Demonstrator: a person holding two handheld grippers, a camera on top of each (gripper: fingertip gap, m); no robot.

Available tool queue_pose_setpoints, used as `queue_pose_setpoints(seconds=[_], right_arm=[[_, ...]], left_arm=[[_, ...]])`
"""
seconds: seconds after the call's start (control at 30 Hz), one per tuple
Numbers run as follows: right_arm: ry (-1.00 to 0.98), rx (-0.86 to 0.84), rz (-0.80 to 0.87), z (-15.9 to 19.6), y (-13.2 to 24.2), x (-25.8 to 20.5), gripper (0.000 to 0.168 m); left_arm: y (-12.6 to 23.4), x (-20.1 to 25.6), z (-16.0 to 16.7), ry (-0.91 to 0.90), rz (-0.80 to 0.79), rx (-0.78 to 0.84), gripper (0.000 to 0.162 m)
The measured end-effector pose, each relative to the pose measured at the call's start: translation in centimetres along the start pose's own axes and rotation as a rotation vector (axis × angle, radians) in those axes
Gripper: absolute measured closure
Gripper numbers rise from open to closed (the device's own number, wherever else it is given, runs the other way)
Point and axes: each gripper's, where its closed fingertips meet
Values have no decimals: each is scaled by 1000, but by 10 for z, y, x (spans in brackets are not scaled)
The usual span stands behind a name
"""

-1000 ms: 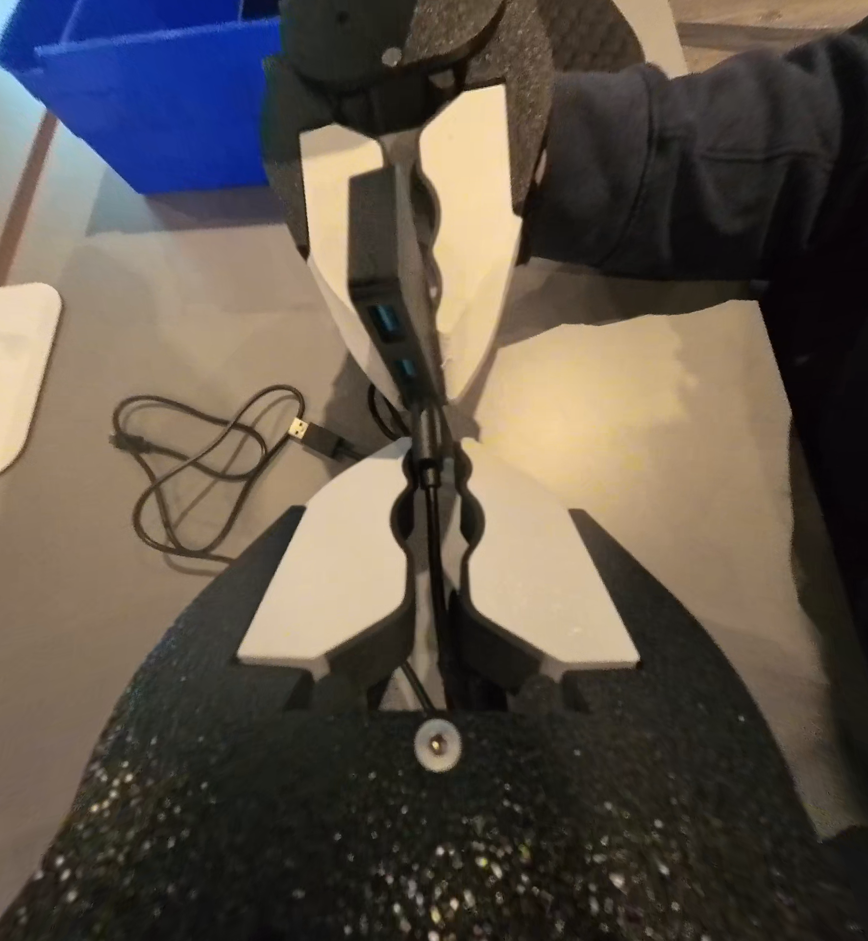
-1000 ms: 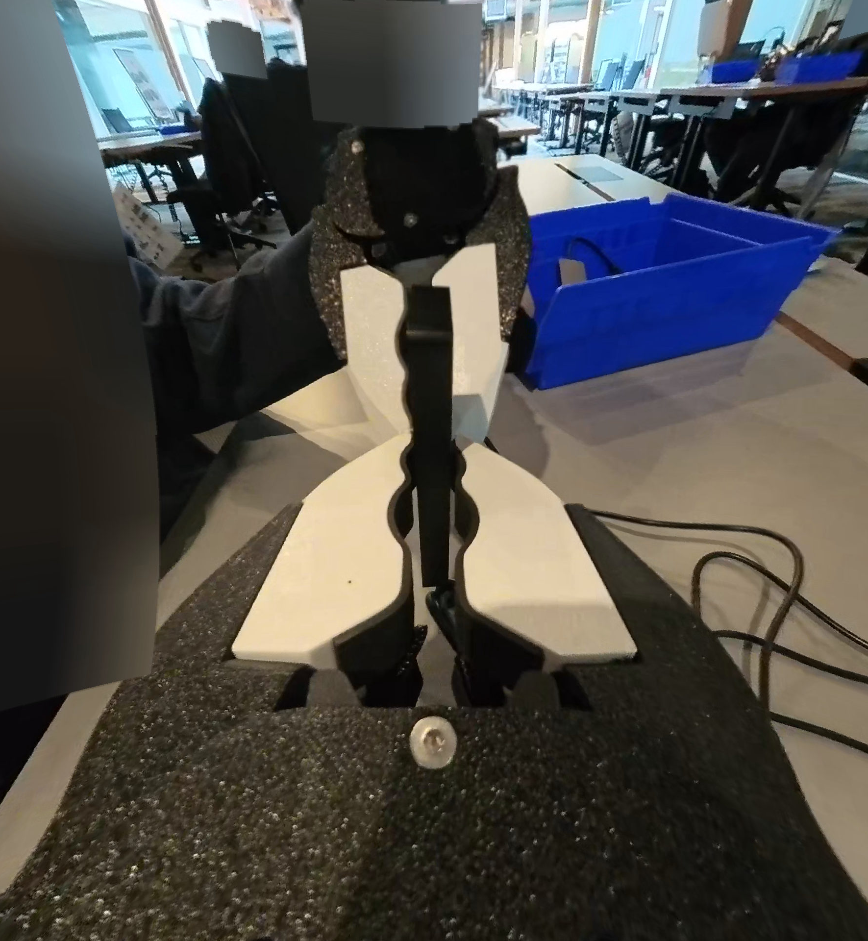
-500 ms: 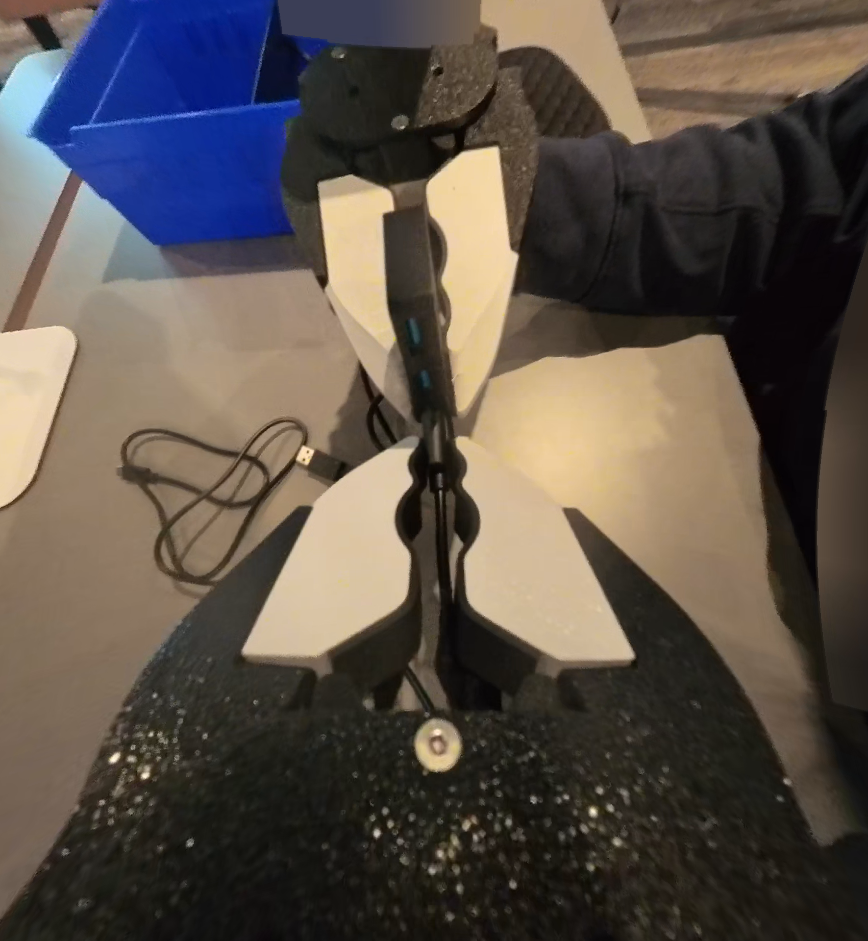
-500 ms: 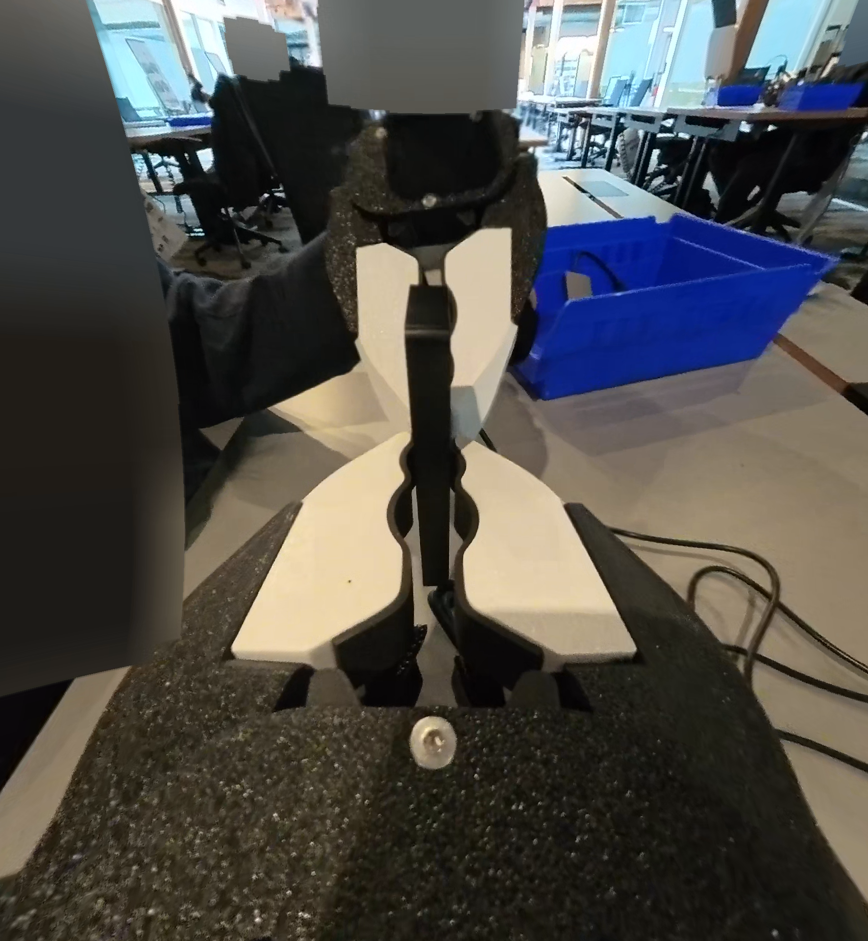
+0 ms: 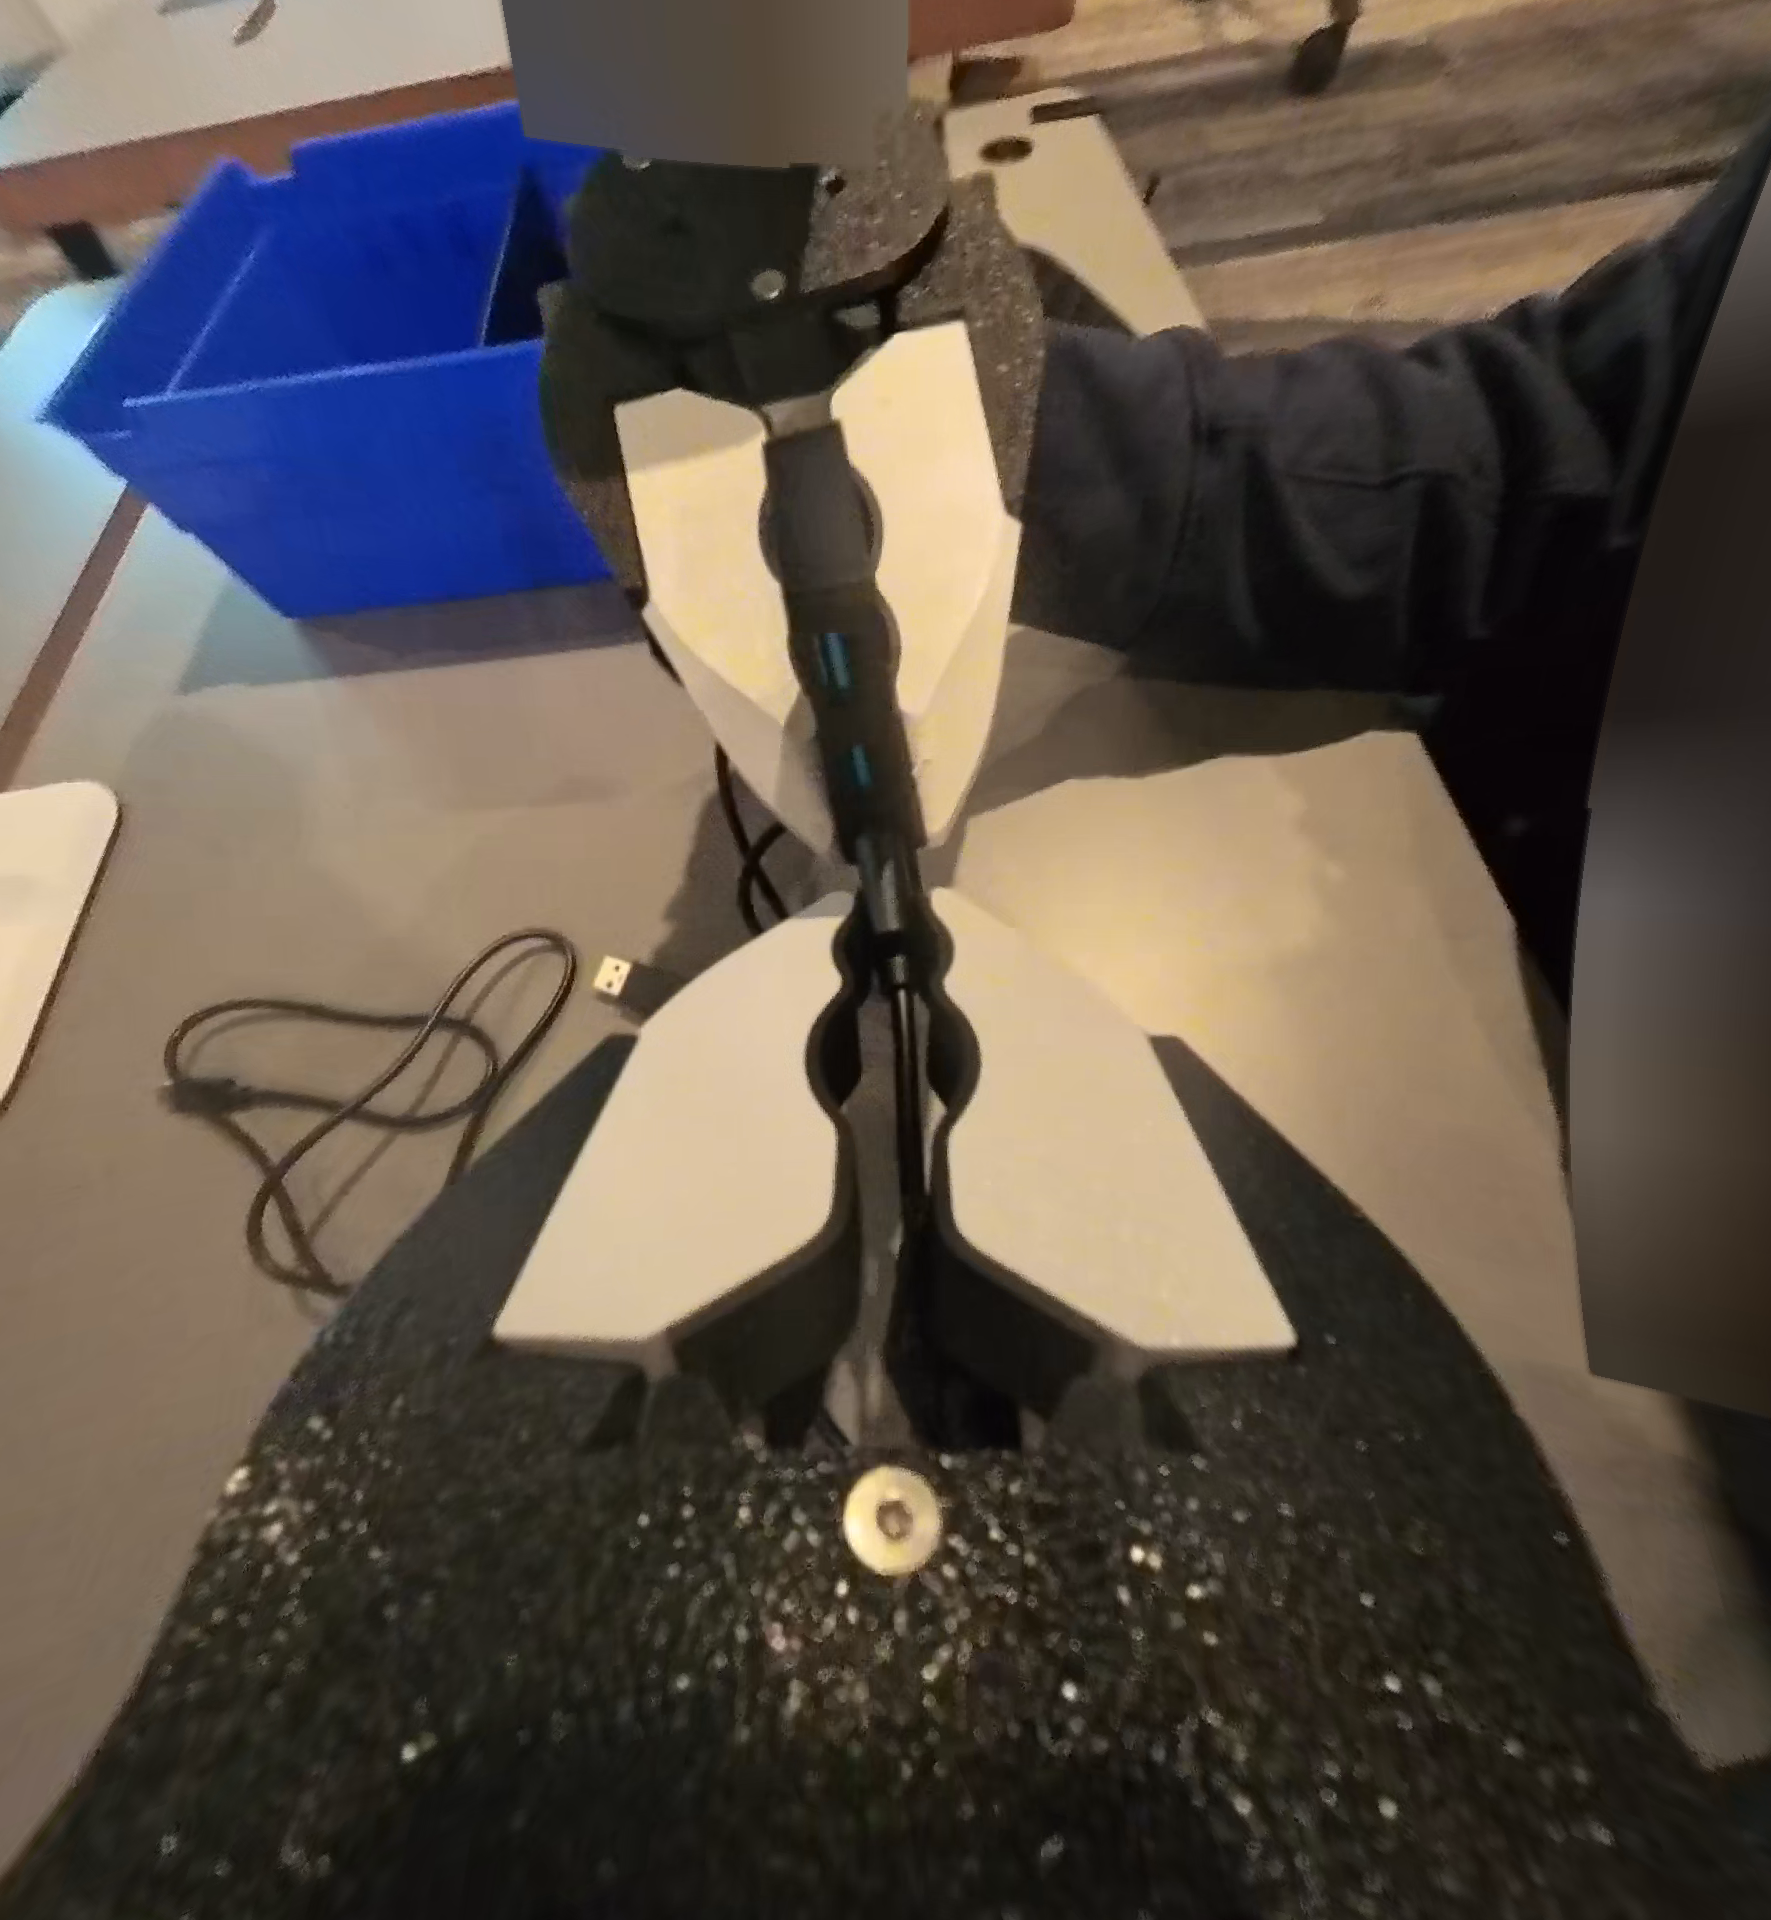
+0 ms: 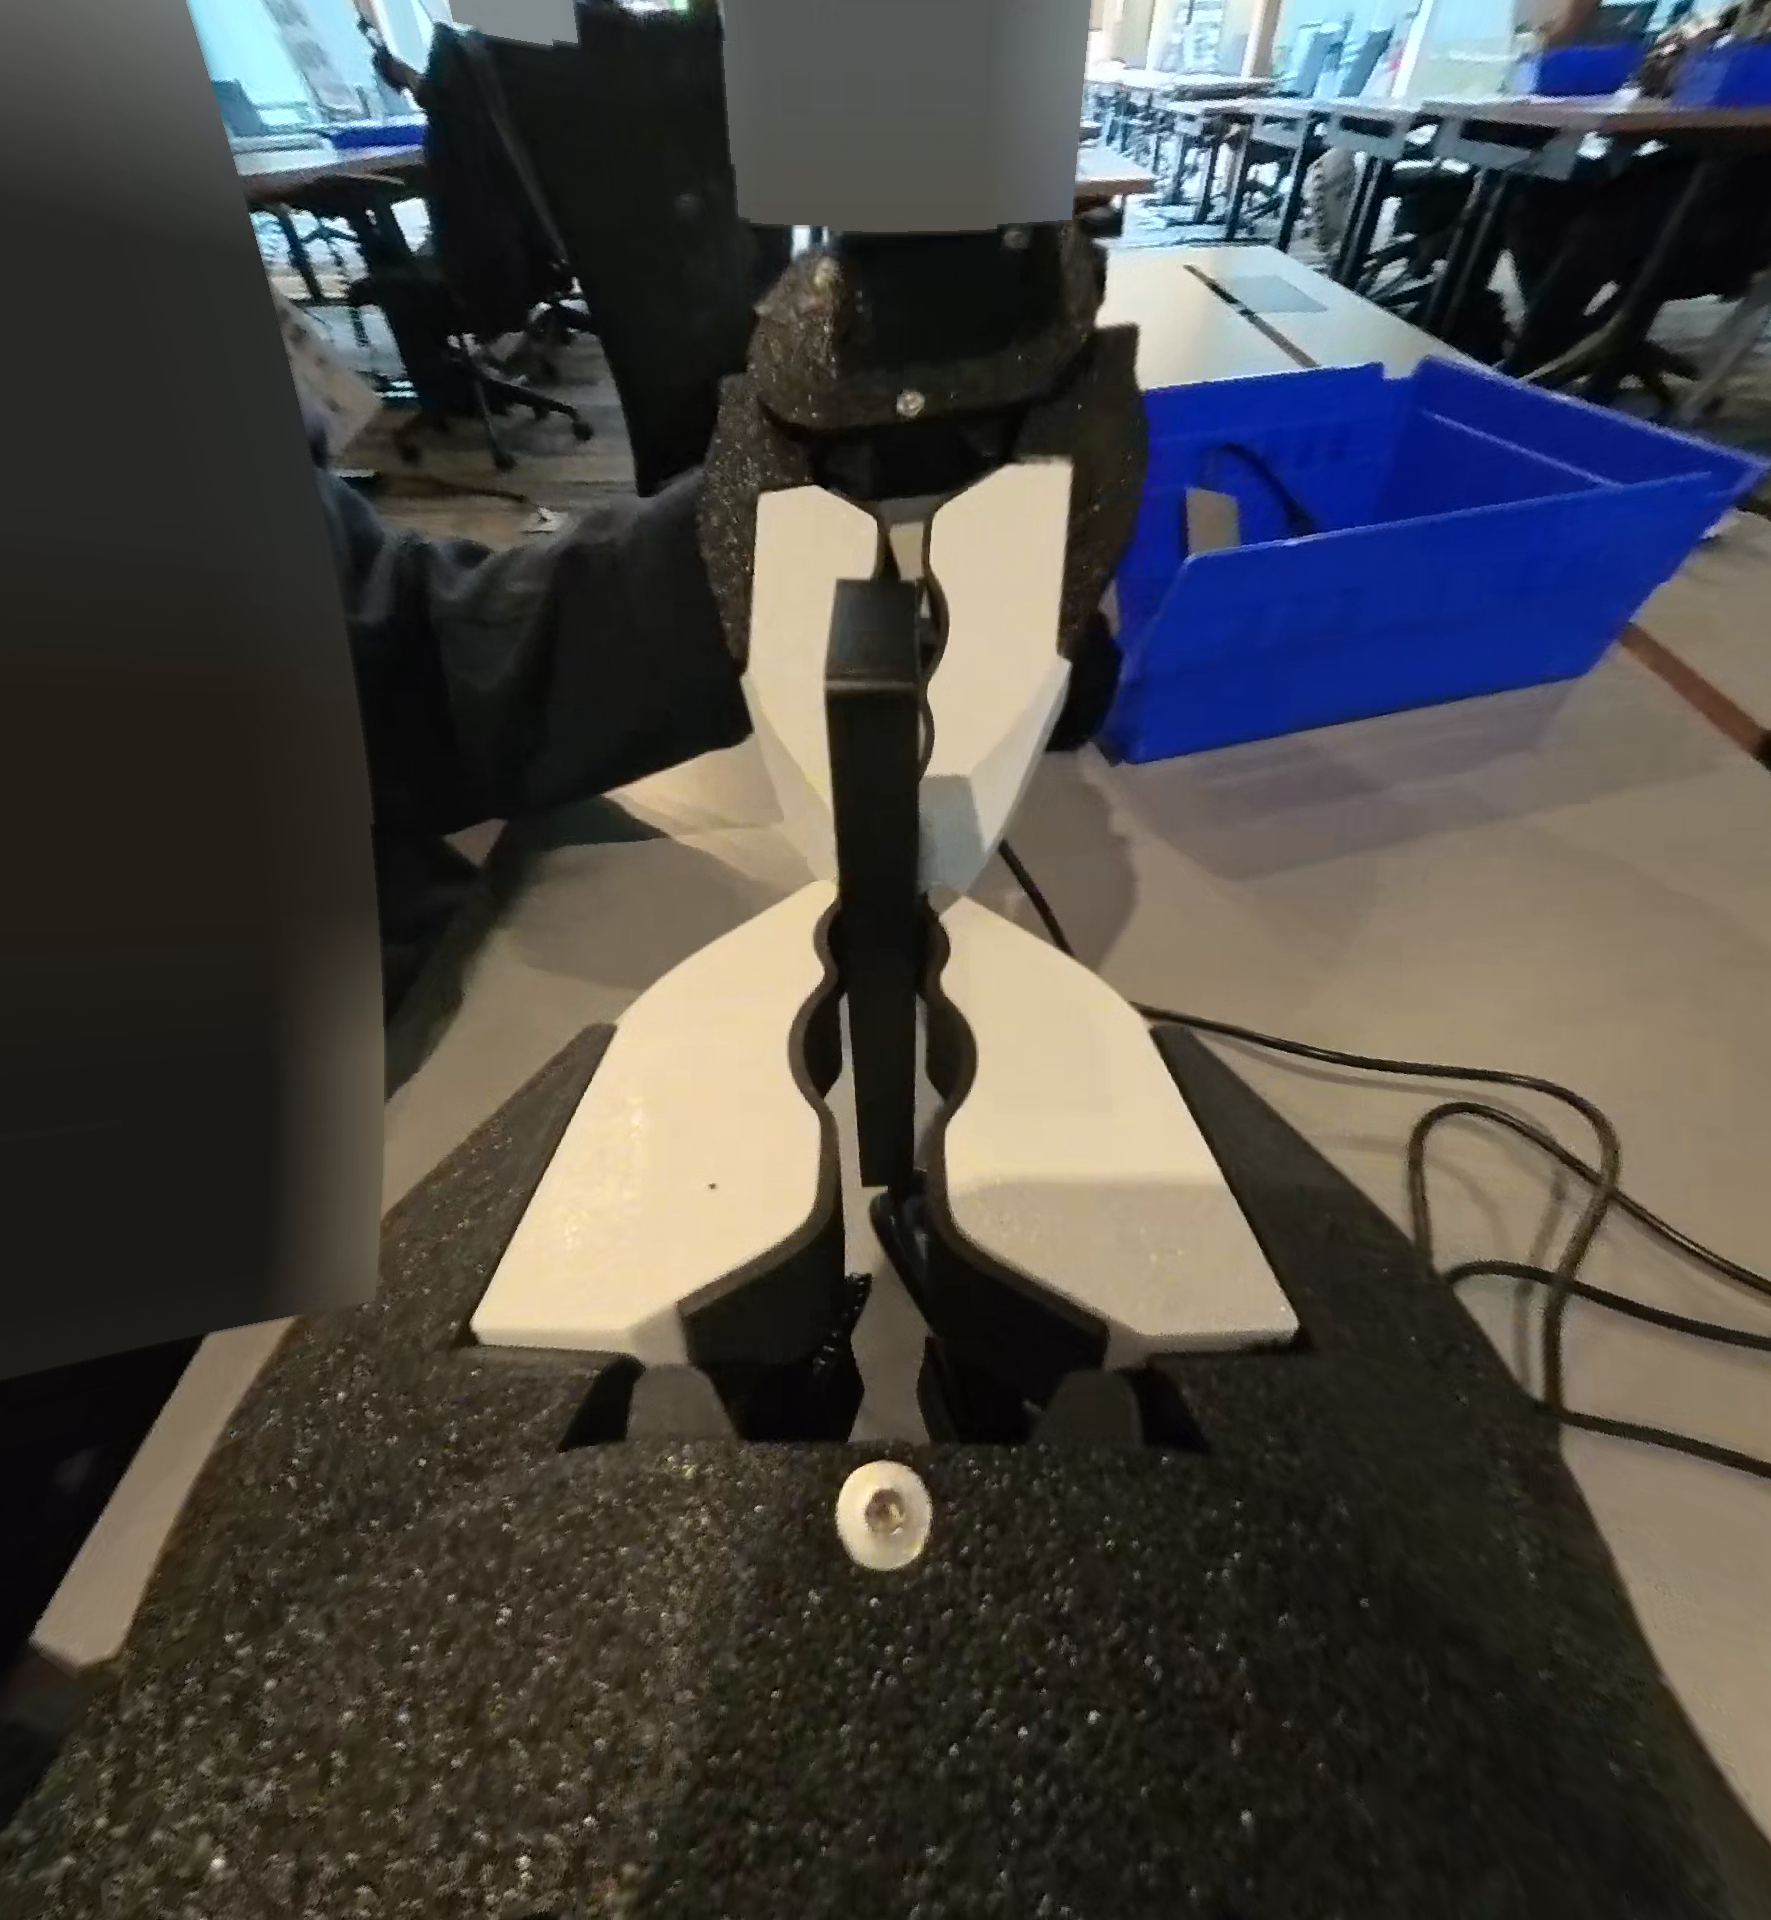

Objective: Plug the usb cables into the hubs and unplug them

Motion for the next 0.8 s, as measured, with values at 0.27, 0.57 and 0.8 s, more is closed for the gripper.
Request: queue_pose_setpoints(seconds=[0.27,0.57,0.8], right_arm=[[56,-121,131,1,6,3,157],[77,-175,252,5,18,15,157],[6,-135,107,8,8,2,157]], left_arm=[[-6,-6,-2,-24,-42,83,155],[-15,-18,-4,-9,-90,121,155],[-10,-1,-1,59,62,108,155]])
Point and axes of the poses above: each gripper's, where its closed fingertips meet, y back along the fingers, z out of its underside, x = y × z across the jaws, and after that the axes turned 13 degrees about -z, right-handed
